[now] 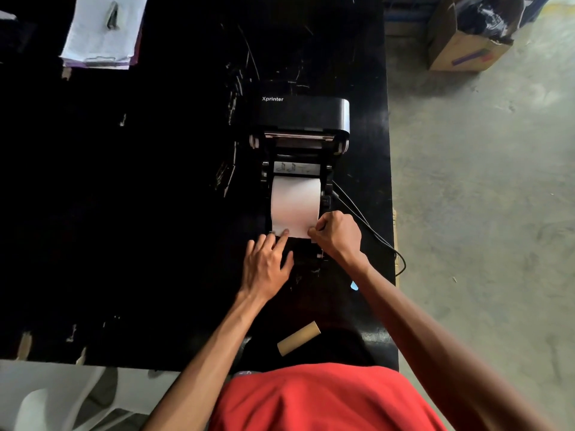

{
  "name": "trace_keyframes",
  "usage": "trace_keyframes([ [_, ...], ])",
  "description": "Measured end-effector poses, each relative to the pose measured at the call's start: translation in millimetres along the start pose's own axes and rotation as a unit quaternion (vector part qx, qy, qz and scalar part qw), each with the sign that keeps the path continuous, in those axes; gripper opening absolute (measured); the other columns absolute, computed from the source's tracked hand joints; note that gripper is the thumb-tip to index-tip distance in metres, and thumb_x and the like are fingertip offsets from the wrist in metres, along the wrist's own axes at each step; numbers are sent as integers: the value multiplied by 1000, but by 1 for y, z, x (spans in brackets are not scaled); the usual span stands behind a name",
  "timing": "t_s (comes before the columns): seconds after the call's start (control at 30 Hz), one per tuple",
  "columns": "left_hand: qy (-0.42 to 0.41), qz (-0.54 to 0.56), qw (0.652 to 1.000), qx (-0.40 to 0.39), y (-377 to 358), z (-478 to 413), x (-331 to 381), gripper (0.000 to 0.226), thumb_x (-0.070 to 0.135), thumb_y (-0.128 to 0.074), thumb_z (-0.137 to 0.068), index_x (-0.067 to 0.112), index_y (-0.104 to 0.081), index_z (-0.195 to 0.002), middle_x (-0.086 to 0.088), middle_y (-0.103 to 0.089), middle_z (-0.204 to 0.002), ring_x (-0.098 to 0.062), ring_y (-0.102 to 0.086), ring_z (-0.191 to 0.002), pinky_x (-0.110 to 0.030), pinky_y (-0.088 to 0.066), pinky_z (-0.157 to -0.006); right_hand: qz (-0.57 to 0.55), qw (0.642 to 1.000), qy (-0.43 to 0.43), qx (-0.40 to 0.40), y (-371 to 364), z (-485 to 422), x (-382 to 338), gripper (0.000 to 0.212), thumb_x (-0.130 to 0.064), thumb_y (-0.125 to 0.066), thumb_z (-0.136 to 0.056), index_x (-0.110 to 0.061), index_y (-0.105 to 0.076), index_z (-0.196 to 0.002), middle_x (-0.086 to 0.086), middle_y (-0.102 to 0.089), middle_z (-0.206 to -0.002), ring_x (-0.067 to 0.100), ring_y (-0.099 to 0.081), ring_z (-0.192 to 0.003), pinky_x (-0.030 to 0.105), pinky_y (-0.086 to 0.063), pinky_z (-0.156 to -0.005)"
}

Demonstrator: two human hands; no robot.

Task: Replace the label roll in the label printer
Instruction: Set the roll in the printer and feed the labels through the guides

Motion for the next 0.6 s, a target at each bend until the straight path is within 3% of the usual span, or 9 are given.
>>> trace_keyframes([
  [0.1,7,-29,999,-11,-5,2,2,51,37,-63,-94,11,-62,-137,-11,-72,-105,-25,-63,-91,-40,-49,-78,-2,998,19,66,1,11,5,17,-33,-72,-81,-17,-75,-87,0,-76,-77,20,-70,-71,27,-48,-58],
  [0.2,3,-39,999,-1,-6,3,1,50,38,-64,-92,12,-64,-134,-12,-72,-104,-24,-63,-89,-40,-49,-77,25,982,115,145,1,33,7,18,-34,-70,-89,-19,-65,-96,-4,-72,-77,18,-65,-60,27,-39,-56],
  [0.3,2,-35,999,10,-7,8,-2,49,38,-64,-92,13,-64,-135,-10,-72,-102,-23,-63,-87,-38,-48,-76,88,966,220,106,-14,49,7,21,-32,-65,-94,-23,-70,-112,-3,-76,-92,21,-72,-67,32,-48,-66],
  [0.43,2,-25,1000,14,-5,10,-2,50,35,-68,-90,15,-63,-136,-7,-71,-98,-22,-63,-87,-38,-49,-76,145,957,239,76,-26,55,12,37,-33,-51,-102,-24,-63,-136,0,-77,-93,24,-73,-74,35,-44,-70],
  [0.6,22,-8,1000,8,-1,9,-6,54,39,-67,-89,13,-62,-136,-5,-71,-101,-23,-65,-91,-39,-49,-81,176,948,256,72,-24,50,9,33,-33,-51,-101,-25,-68,-128,-2,-80,-92,23,-75,-79,35,-42,-73],
])
Point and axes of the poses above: each hand's wrist, its own z-axis away from the middle knuckle, its own y-axis out of the back of the hand, x = y × z, the point moved 4 cm from there along -z, towards the middle knuckle
